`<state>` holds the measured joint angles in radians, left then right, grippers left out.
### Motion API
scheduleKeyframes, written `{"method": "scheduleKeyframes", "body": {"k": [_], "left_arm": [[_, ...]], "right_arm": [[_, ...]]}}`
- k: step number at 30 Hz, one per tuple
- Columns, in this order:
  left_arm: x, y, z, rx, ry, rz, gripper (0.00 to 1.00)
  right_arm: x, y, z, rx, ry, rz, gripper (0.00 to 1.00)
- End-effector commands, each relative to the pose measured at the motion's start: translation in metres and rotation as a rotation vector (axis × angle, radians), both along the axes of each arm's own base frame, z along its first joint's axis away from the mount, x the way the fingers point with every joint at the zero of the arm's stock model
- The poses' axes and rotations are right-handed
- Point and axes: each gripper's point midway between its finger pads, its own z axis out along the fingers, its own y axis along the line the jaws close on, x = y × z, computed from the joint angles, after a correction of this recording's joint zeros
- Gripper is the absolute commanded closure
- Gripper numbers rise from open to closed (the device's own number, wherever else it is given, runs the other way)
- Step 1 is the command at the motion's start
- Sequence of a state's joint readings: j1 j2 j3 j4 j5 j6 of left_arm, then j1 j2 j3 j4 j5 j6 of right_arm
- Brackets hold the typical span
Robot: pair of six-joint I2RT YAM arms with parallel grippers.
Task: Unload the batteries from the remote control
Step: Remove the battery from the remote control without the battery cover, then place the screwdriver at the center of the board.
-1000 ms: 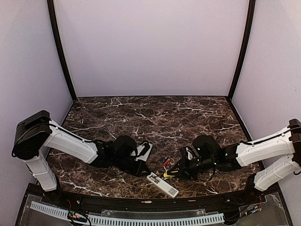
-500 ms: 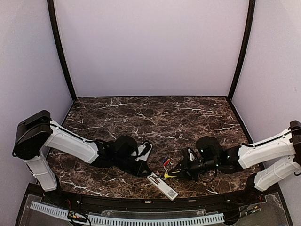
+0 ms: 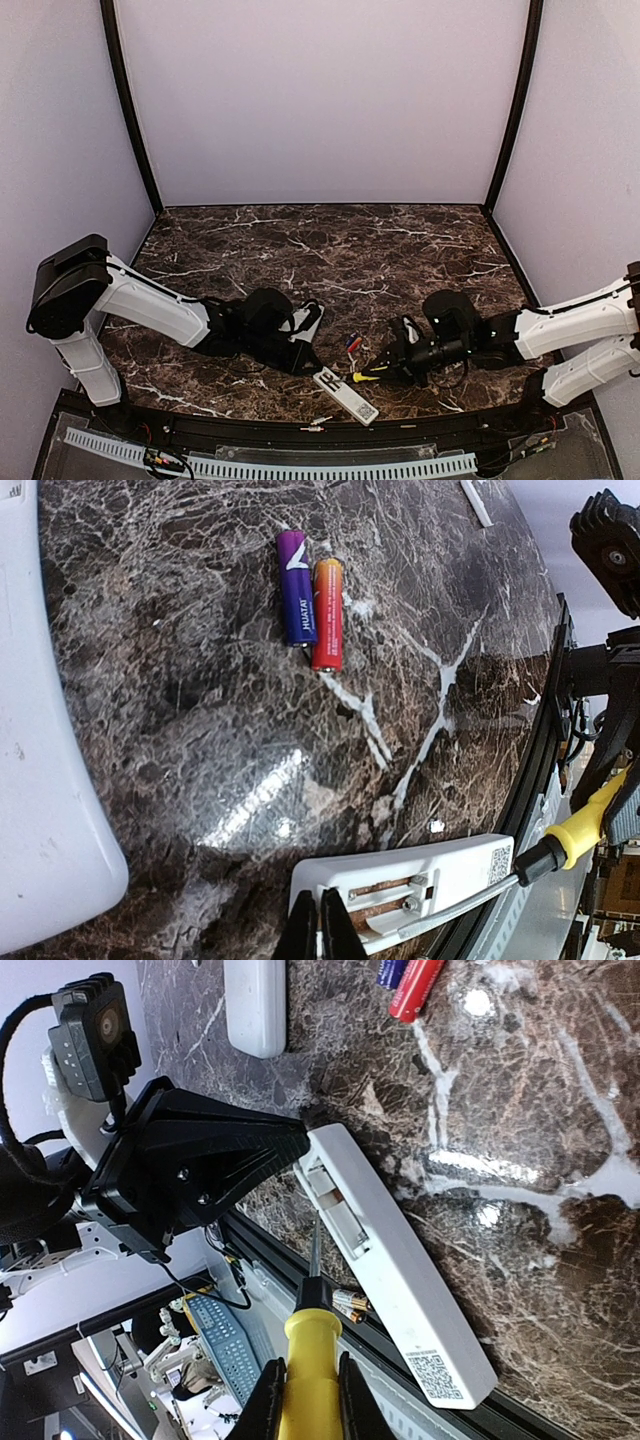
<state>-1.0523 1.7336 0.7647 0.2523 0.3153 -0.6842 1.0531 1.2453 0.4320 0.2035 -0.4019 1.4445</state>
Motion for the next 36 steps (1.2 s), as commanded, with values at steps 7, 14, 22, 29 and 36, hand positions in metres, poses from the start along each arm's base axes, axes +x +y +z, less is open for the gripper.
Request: {"method": "scheduleKeyframes", "body": {"k": [7, 14, 22, 29, 36], "left_arm": [[-0.020, 0.003, -0.006, 0.039, 0.031, -0.053, 0.85], [-0.009, 0.008, 0.013, 0.039, -0.036, -0.014, 0.55], [0.014, 0.032, 0.039, 0.074, -0.140, 0.066, 0.45], [0.065, 0.087, 0.066, 0.084, -0.190, 0.176, 0.42], [0.133, 0.166, 0.131, 0.078, -0.304, 0.322, 0.34]], "right_arm": [[0.013, 0.004, 0.026, -0.024, -0.142, 0.022, 1.00], [0.021, 0.001, 0.042, -0.022, -0.230, 0.013, 1.00], [0.034, -0.026, 0.057, -0.095, -0.329, -0.063, 1.00], [0.064, -0.066, 0.060, -0.183, -0.425, -0.152, 1.00], [0.128, -0.075, 0.064, -0.167, -0.549, -0.170, 1.00]]}}
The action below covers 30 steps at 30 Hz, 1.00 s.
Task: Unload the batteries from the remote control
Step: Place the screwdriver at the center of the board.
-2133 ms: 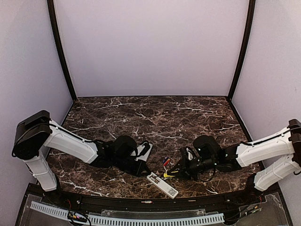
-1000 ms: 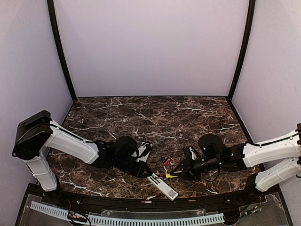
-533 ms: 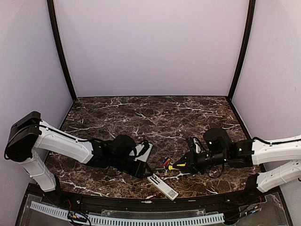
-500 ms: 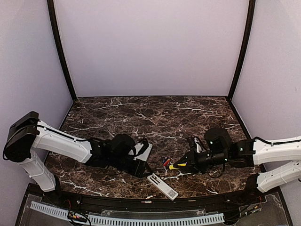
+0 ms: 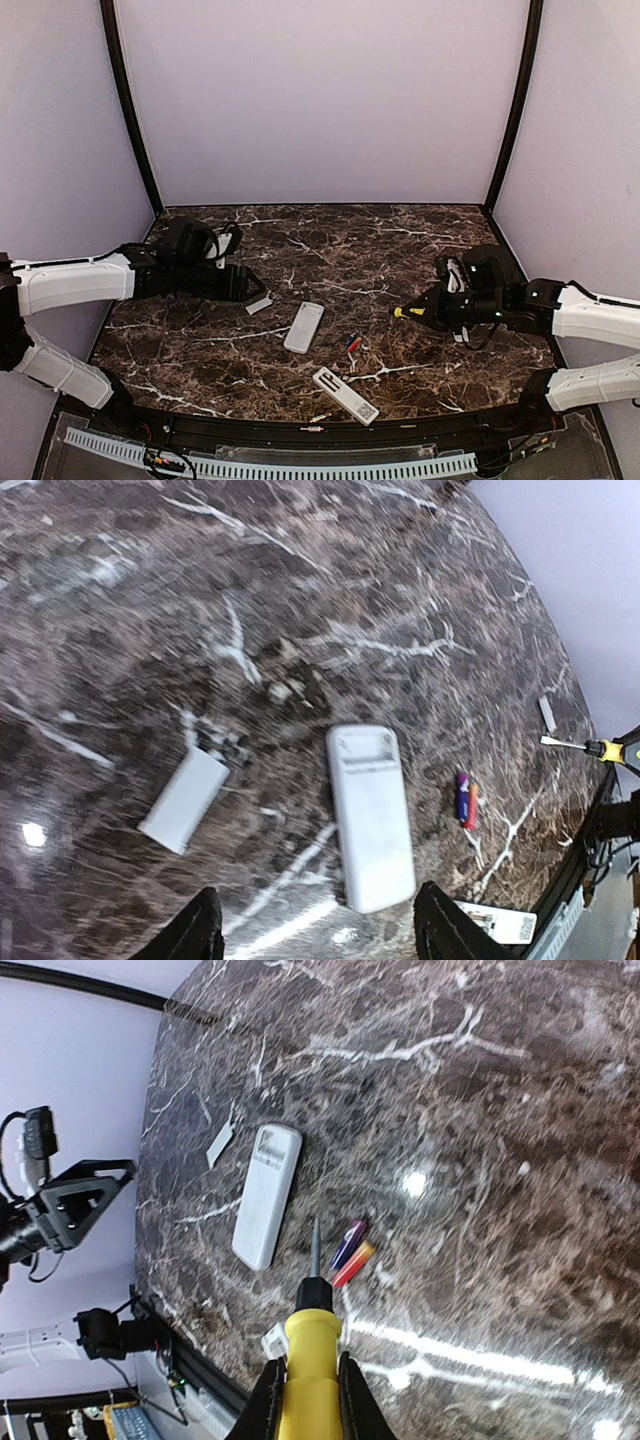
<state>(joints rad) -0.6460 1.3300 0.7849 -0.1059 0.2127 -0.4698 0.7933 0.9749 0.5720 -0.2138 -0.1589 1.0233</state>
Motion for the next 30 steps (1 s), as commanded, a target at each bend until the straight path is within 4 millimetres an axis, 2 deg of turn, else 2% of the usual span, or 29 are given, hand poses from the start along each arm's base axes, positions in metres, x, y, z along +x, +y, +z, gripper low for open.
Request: {"method": "scheduleKeyframes", "body": {"k": [1, 6, 7, 8, 11, 16, 22, 28, 30], "left_arm": [[0.025, 0.052, 0.049, 0.017, -0.057, 0.034, 0.34], [0.048, 0.113, 0.094, -0.050, -0.137, 0.160, 0.32], [0.053, 0.128, 0.097, -0.051, -0.151, 0.201, 0.31], [0.054, 0.135, 0.103, -0.041, -0.187, 0.214, 0.30], [0.061, 0.164, 0.102, 0.036, -0.227, 0.322, 0.30], [0.056, 0.169, 0.109, 0.054, -0.268, 0.335, 0.30], [0.056, 0.170, 0.107, 0.057, -0.263, 0.334, 0.31], [0.057, 0.169, 0.104, 0.056, -0.253, 0.331, 0.31], [0.057, 0.169, 0.103, 0.056, -0.251, 0.331, 0.31]], "right_arm": [[0.040, 0.005, 0.007, 0.000, -0.108, 0.052, 1.00], [0.077, 0.019, 0.008, 0.016, -0.150, 0.104, 1.00], [0.082, 0.023, 0.008, 0.023, -0.157, 0.115, 1.00], [0.087, 0.027, 0.008, 0.026, -0.162, 0.129, 1.00], [0.099, 0.041, 0.003, 0.022, -0.167, 0.171, 1.00], [0.113, 0.061, -0.018, 0.043, -0.138, 0.215, 1.00], [0.120, 0.079, -0.032, 0.082, -0.107, 0.273, 1.00], [0.120, 0.073, -0.054, 0.028, -0.069, 0.255, 1.00], [0.120, 0.069, -0.063, -0.009, -0.055, 0.247, 0.97]]}}
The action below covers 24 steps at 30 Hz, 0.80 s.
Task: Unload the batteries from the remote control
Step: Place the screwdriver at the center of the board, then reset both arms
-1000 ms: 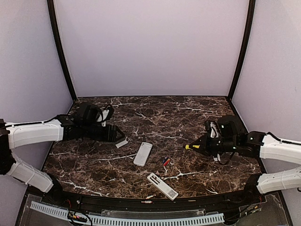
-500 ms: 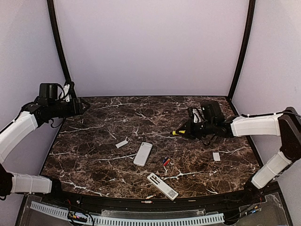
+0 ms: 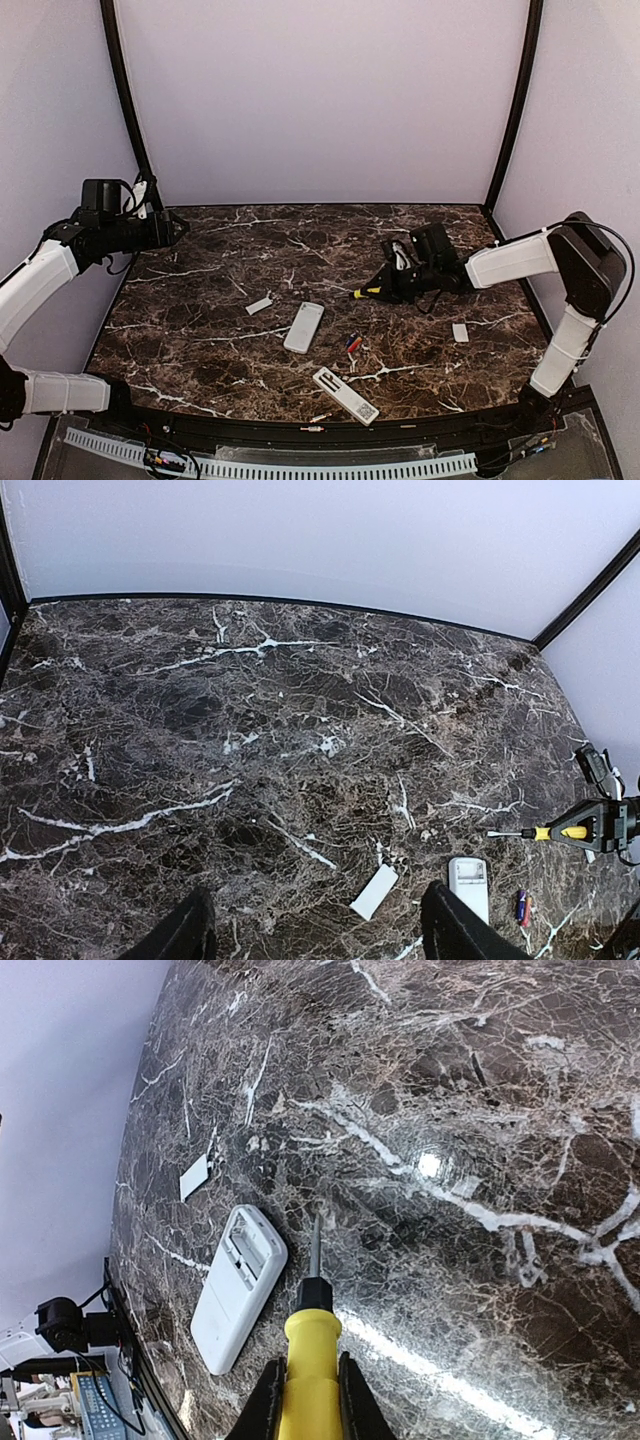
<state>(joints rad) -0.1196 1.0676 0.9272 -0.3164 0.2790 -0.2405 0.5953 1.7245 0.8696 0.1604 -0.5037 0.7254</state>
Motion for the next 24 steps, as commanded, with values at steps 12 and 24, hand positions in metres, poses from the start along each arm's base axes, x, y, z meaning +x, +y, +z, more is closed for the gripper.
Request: {"method": "scheduleKeyframes", "body": {"k": [12, 24], "left_arm": [[-0.0039, 0.0031, -0.0108, 0.019, 0.029, 0.000, 0.31], [-0.0044, 0.0022, -0.0097, 0.015, 0.025, -0.004, 0.31]], "right_arm": [[0.0057, -0.0065, -0.0127, -0.091, -0.032, 0.008, 0.77], [0.0073, -0.0107, -0.0114, -0.124, -0.046, -0.008, 0.41]]}}
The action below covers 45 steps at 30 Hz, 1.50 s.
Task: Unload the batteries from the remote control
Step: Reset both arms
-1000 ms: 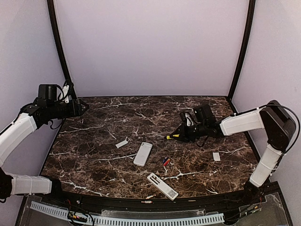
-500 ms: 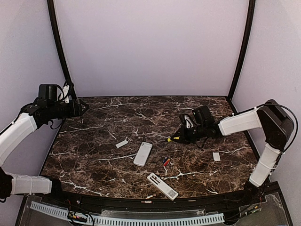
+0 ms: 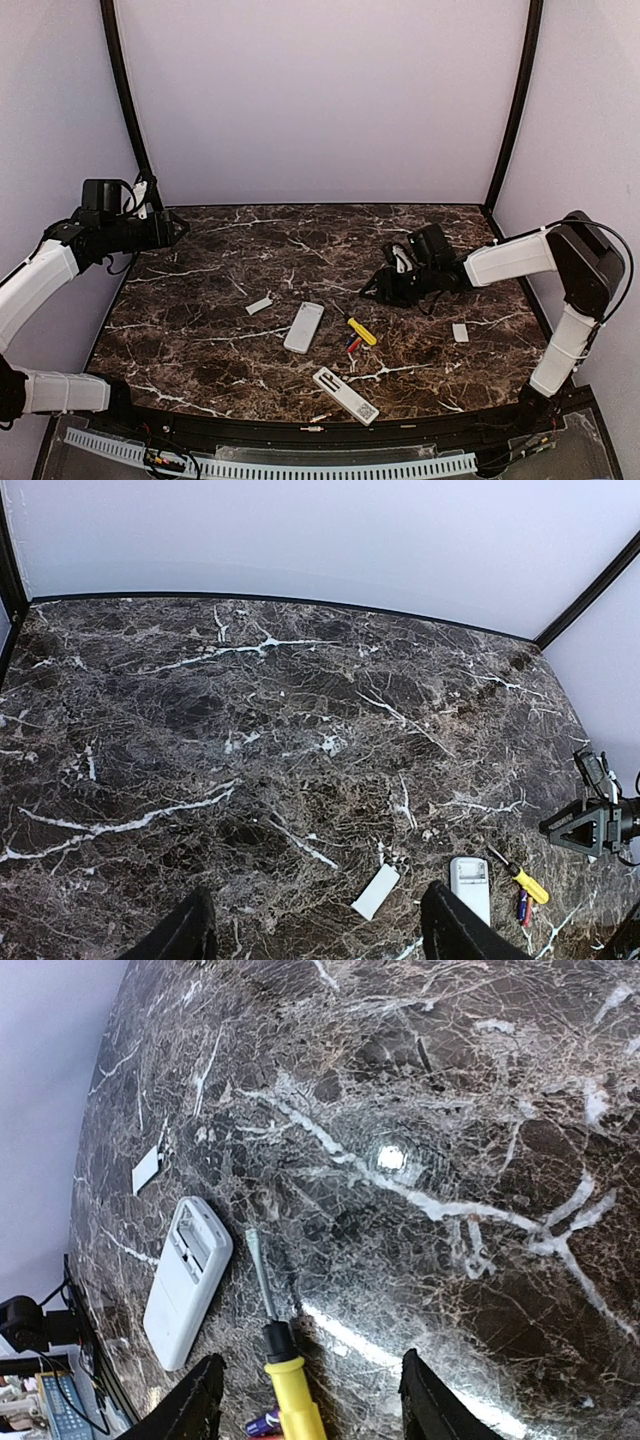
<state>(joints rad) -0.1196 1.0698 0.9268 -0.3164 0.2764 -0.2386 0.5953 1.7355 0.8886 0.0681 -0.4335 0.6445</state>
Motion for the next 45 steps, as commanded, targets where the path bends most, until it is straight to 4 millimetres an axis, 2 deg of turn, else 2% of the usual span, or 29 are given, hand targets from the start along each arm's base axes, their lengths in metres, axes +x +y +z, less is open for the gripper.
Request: {"method": "scheduleKeyframes", "body": {"k": [1, 4, 10, 12, 13, 14, 15, 16, 18, 21, 22, 23, 24, 25, 26, 28, 29, 30, 31, 32, 33, 34, 35, 37, 39, 42, 43, 44, 45], "left_arm": [[-0.005, 0.002, -0.009, 0.012, 0.024, -0.006, 0.31], [-0.005, 0.002, -0.008, 0.015, 0.021, -0.002, 0.31], [-0.006, 0.016, -0.006, 0.038, 0.031, 0.074, 0.31], [-0.009, 0.022, -0.005, 0.026, 0.031, 0.128, 0.31], [-0.007, 0.025, 0.003, -0.015, -0.001, 0.167, 0.31], [-0.008, 0.027, -0.006, -0.029, 0.000, 0.191, 0.29], [-0.002, 0.027, 0.006, -0.089, -0.062, 0.219, 0.28], [-0.002, 0.027, -0.010, -0.114, -0.048, 0.230, 0.26], [0.009, 0.023, -0.012, -0.196, -0.084, 0.246, 0.25], [0.039, 0.020, -0.026, -0.180, -0.080, 0.244, 0.24], [0.049, 0.021, -0.042, -0.133, -0.048, 0.238, 0.24], [0.059, 0.024, -0.038, -0.109, -0.069, 0.243, 0.24], [0.066, 0.026, -0.049, -0.066, -0.060, 0.236, 0.23], [0.075, 0.036, -0.045, -0.063, -0.087, 0.250, 0.22], [0.080, 0.042, -0.052, -0.058, -0.077, 0.254, 0.22], [0.088, 0.069, -0.052, -0.093, -0.097, 0.293, 0.22], [0.089, 0.089, -0.052, -0.109, -0.115, 0.324, 0.22], [0.090, 0.099, -0.050, -0.113, -0.132, 0.339, 0.22], [0.086, 0.117, -0.055, -0.110, -0.127, 0.381, 0.22], [0.083, 0.126, -0.051, -0.103, -0.148, 0.399, 0.22], [0.077, 0.142, -0.058, -0.097, -0.143, 0.439, 0.21], [0.073, 0.149, -0.051, -0.094, -0.176, 0.457, 0.21], [0.063, 0.163, -0.062, -0.089, -0.164, 0.499, 0.20], [0.047, 0.180, -0.064, -0.075, -0.187, 0.578, 0.14], [0.033, 0.189, -0.065, -0.067, -0.207, 0.647, 0.10], [0.020, 0.184, -0.074, -0.073, -0.251, 0.640, 0.09], [0.019, 0.183, -0.064, -0.072, -0.304, 0.635, 0.08], [0.014, 0.181, -0.073, -0.069, -0.298, 0.630, 0.07], [0.014, 0.179, -0.065, -0.049, -0.346, 0.609, 0.06]], "right_arm": [[0.005, 0.001, 0.005, -0.019, -0.030, -0.005, 0.39], [0.006, -0.001, 0.006, -0.029, -0.040, -0.011, 0.33], [0.007, -0.003, 0.021, -0.018, -0.074, -0.026, 0.09], [0.010, -0.006, 0.031, -0.019, -0.100, -0.041, 0.07], [0.011, -0.008, 0.037, -0.024, -0.120, -0.051, 0.06], [0.014, -0.011, 0.043, -0.033, -0.142, -0.061, 0.05], [0.017, -0.013, 0.050, -0.043, -0.173, -0.069, 0.02], [0.020, -0.018, 0.054, -0.072, -0.193, -0.083, 0.02], [0.030, -0.025, 0.063, -0.095, -0.235, -0.083, 0.01], [0.052, -0.043, 0.076, -0.115, -0.274, -0.107, 0.01], [0.060, -0.051, 0.080, -0.126, -0.295, -0.120, 0.01], [0.069, -0.062, 0.085, -0.138, -0.318, -0.142, 0.01], [0.077, -0.073, 0.090, -0.146, -0.337, -0.162, 0.01], [0.086, -0.085, 0.096, -0.154, -0.355, -0.188, 0.01], [0.094, -0.099, 0.102, -0.159, -0.375, -0.218, 0.01], [0.107, -0.129, 0.111, -0.177, -0.411, -0.273, 0.01], [0.112, -0.144, 0.114, -0.187, -0.428, -0.303, 0.01], [0.116, -0.159, 0.118, -0.200, -0.447, -0.331, 0.01], [0.121, -0.180, 0.121, -0.220, -0.463, -0.375, 0.01], [0.123, -0.198, 0.122, -0.236, -0.474, -0.411, 0.01], [0.123, -0.214, 0.124, -0.247, -0.485, -0.448, 0.01], [0.122, -0.232, 0.124, -0.255, -0.495, -0.490, 0.01], [0.120, -0.248, 0.126, -0.255, -0.508, -0.528, 0.01], [0.114, -0.283, 0.139, -0.244, -0.571, -0.621, 0.01], [0.104, -0.305, 0.142, -0.255, -0.623, -0.681, 0.01], [0.087, -0.319, 0.138, -0.305, -0.714, -0.734, 0.01], [0.082, -0.321, 0.138, -0.314, -0.751, -0.744, 0.01], [0.077, -0.323, 0.138, -0.321, -0.788, -0.758, 0.01], [0.073, -0.324, 0.139, -0.327, -0.823, -0.762, 0.01]]}}
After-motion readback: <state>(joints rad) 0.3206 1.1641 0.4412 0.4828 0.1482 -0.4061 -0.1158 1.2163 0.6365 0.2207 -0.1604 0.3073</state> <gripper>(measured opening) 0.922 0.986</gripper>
